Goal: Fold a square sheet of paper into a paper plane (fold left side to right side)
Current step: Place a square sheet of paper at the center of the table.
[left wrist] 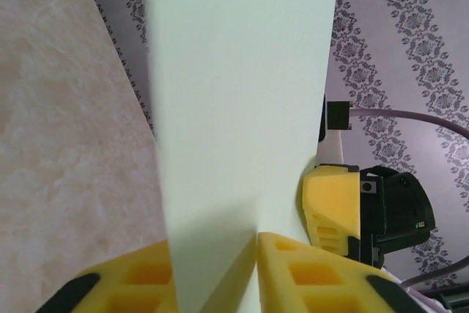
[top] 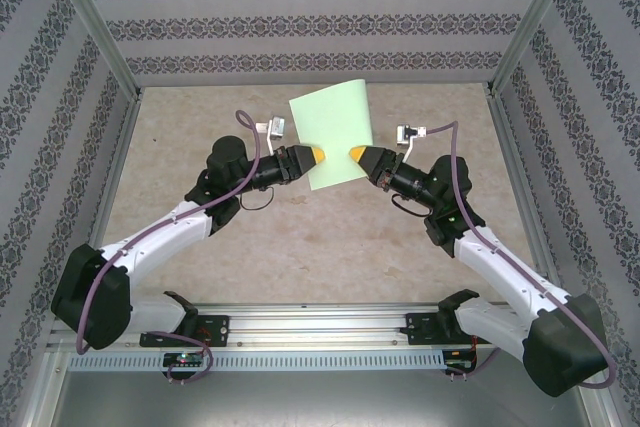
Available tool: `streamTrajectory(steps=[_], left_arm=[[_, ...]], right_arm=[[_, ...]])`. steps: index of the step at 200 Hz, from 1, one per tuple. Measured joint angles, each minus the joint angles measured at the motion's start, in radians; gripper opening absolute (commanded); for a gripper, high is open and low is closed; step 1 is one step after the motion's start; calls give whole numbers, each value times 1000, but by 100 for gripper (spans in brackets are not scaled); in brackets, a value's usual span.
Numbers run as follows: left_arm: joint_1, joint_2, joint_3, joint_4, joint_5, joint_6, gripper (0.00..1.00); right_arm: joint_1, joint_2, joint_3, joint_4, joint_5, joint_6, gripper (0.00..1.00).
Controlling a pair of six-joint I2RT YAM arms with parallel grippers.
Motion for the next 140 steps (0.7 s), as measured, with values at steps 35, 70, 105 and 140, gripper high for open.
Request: streamTrajectory(steps=[35, 70, 105, 140], left_arm=[[0, 6, -13, -41, -23, 23, 0], [0, 47, -48, -189, -57, 91, 0], [0, 187, -76, -359, -86, 197, 0], [0, 316, -96, -481, -132, 286, 0]], right_arm=[[-22, -29, 4, -183, 35, -76, 66], [-80, -138, 28, -565, 190, -261, 87], [-116, -191, 65, -833, 327, -430, 89], [-117, -138, 31, -877, 328, -473, 71]])
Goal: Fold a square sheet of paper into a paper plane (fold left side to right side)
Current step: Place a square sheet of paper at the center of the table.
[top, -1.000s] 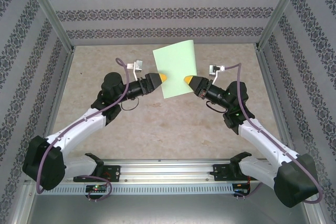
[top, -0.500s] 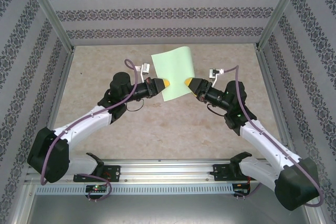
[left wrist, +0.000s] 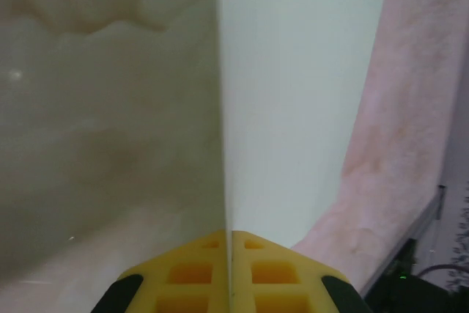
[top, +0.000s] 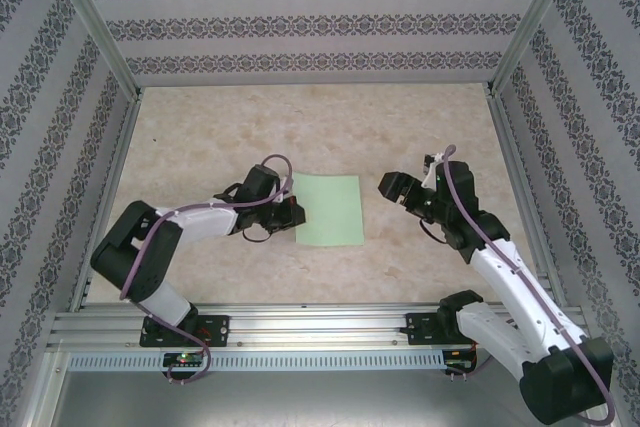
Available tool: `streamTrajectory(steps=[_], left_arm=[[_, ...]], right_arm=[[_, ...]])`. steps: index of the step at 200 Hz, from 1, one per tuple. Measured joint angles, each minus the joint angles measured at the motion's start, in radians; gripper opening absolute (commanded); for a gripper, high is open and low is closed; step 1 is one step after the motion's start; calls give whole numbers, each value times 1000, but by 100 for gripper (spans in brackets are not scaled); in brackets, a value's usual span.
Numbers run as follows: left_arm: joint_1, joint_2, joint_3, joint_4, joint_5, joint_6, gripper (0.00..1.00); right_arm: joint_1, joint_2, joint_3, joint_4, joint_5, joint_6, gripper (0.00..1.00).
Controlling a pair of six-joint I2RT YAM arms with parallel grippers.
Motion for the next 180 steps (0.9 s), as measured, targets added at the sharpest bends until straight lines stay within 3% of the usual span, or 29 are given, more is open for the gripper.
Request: streamTrajectory(steps=[20, 30, 56, 132, 180], left_arm=[[0, 45, 1, -31, -21, 32, 0], [0, 56, 4, -49, -34, 47, 0], [0, 60, 24, -77, -64, 74, 0], [0, 75, 123, -156, -132, 117, 0], [0, 109, 214, -214, -154, 167, 0]], right_arm=[[25, 70, -53, 42, -24, 16, 54], [51, 113, -71, 62, -31, 27, 41], [144, 247, -86, 141, -49, 59, 32], [195, 623, -8, 333, -58, 81, 28], [195, 747, 82, 374, -76, 74, 28]])
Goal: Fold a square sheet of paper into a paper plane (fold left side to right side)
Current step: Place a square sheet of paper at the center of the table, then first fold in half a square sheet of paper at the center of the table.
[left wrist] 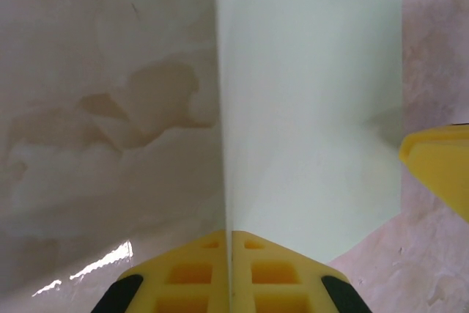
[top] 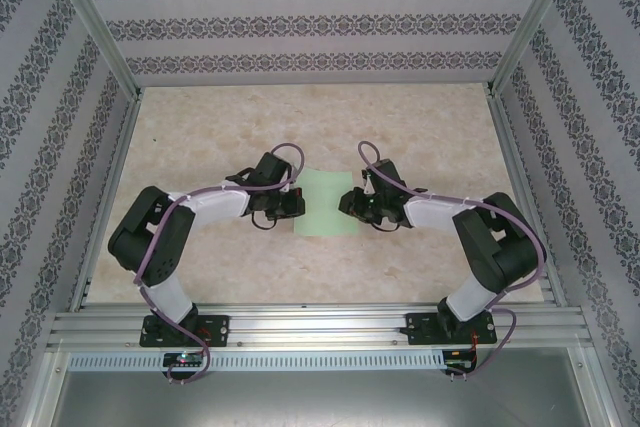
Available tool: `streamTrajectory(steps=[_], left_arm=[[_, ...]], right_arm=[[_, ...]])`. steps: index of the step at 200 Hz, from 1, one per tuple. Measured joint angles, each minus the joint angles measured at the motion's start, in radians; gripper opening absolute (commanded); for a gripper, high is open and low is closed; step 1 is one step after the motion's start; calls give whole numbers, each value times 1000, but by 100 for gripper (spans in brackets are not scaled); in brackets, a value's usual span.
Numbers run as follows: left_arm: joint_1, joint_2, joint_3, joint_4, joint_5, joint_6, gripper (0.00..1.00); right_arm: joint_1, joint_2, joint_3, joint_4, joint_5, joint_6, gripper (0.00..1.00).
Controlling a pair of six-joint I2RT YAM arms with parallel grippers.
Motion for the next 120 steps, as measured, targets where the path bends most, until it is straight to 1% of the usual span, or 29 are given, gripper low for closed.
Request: streamTrajectory(steps=[51, 58, 66, 81, 93, 104, 120], left_arm=[[0, 58, 57, -70, -19, 44, 0], [0, 60, 60, -77, -22, 46, 2], [0, 60, 61, -83, -22, 48, 7], [0, 60, 63, -84, -18, 51, 23], [0, 60, 63, -82, -4, 57, 31], [0, 59, 63, -76, 13, 51, 42], [0, 53, 62, -50, 50, 52, 51]], right_arm=[[0, 51, 45, -18, 5, -26, 27], [0, 58, 46, -21, 8, -28, 27], [0, 70, 47, -28, 9, -31, 27], [0, 83, 52, -30, 6, -32, 27], [0, 90, 60, -30, 8, -35, 26], [0, 95, 62, -28, 8, -35, 26], [0, 96, 62, -26, 8, -34, 26]])
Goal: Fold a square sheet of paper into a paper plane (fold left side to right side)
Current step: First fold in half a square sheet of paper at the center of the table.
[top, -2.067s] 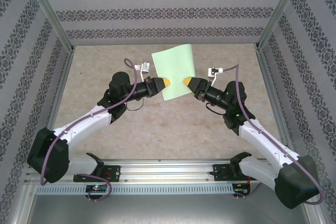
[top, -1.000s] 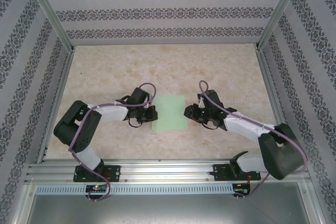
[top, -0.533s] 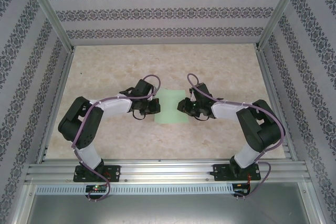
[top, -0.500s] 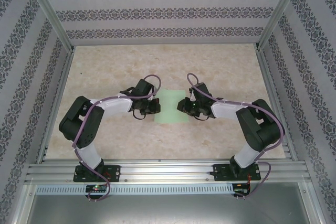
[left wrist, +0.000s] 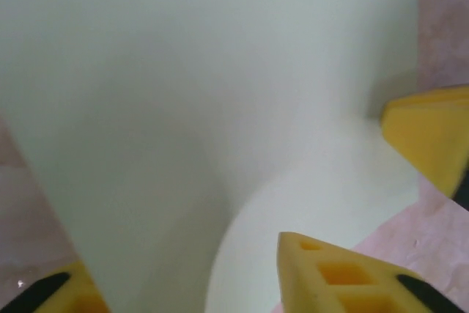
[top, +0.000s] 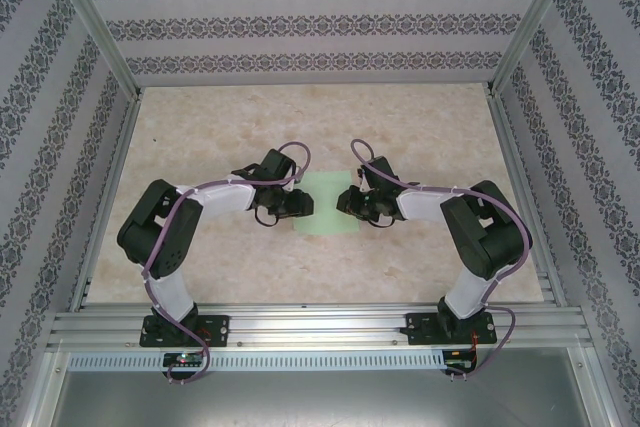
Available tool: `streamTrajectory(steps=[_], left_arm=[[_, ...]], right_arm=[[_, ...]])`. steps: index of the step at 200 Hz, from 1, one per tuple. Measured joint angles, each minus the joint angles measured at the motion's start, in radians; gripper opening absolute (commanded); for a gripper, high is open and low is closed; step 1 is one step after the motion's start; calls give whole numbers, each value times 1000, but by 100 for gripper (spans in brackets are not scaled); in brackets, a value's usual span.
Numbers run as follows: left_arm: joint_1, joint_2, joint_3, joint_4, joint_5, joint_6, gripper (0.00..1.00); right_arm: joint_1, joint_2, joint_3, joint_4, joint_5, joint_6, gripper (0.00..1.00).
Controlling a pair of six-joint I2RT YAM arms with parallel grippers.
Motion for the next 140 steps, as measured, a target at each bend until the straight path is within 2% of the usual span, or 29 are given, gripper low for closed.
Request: streamTrajectory(steps=[44, 93, 140], left_arm=[[0, -11, -1, 125, 92, -32, 59], [-1, -3, -2, 269, 166, -90, 60], [-26, 57, -2, 321, 189, -116, 61]], right_arm=[[2, 0, -18, 37, -1, 8, 26], [2, -10, -55, 103, -5, 27, 26], [2, -30, -86, 137, -5, 39, 27]])
